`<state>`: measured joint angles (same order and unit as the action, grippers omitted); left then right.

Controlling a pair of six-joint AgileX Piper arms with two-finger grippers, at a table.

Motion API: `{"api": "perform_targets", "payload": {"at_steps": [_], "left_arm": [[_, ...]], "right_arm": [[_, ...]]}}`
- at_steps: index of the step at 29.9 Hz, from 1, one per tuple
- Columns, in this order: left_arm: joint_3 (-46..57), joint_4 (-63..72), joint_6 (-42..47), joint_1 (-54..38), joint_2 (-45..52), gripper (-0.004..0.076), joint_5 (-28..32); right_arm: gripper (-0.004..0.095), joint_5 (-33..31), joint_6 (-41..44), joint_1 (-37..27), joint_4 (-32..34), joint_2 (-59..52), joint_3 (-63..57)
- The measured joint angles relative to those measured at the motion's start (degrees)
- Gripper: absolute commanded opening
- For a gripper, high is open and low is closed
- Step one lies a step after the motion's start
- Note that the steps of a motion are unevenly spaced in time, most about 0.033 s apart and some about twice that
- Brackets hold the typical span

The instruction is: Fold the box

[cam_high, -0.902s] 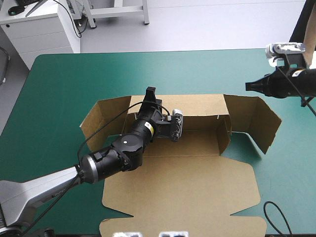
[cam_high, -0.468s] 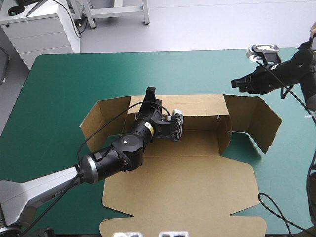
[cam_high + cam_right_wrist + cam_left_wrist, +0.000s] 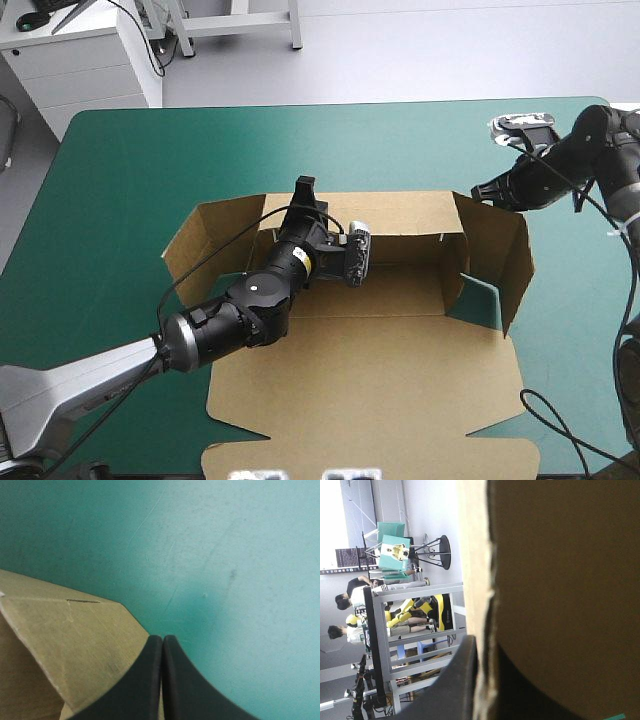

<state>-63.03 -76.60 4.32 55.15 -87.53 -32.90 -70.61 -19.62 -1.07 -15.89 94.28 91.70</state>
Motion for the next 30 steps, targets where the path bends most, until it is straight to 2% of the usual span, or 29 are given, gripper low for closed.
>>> {"api": "perform_targets", "payload": {"at_steps": [6, 9, 13, 21, 27, 30], "left_arm": [[0.0, 0.0, 0.0, 0.0, 0.0, -0.0008, 0.0], [0.0, 0.0, 0.0, 0.0, 0.0, -0.0008, 0.0], [0.0, 0.0, 0.0, 0.0, -0.1, -0.0008, -0.1], [-0.1, -1.0, 0.0, 0.0, -1.7, -0.0008, -0.8], [-0.2, -2.0, 0.0, 0.0, -2.5, -0.0008, -1.3], [-0.2, -2.0, 0.0, 0.0, -2.5, -0.0008, -1.4]], "right_arm": [[-0.0018, 0.2, -1.6, 0.0, -1.7, -4.1, -6.9], [-0.0019, 2.2, -2.1, 0.0, -2.4, -7.2, -11.2], [-0.0019, 7.3, -4.4, 0.0, -5.4, -11.6, -18.5], [-0.0019, 20.0, -14.5, 0.0, -18.4, -18.1, -31.1], [-0.0018, 29.5, -25.2, 0.0, -25.6, -22.0, -39.9], [-0.0017, 32.2, -31.5, 0.0, -28.2, -22.6, -42.4]]}}
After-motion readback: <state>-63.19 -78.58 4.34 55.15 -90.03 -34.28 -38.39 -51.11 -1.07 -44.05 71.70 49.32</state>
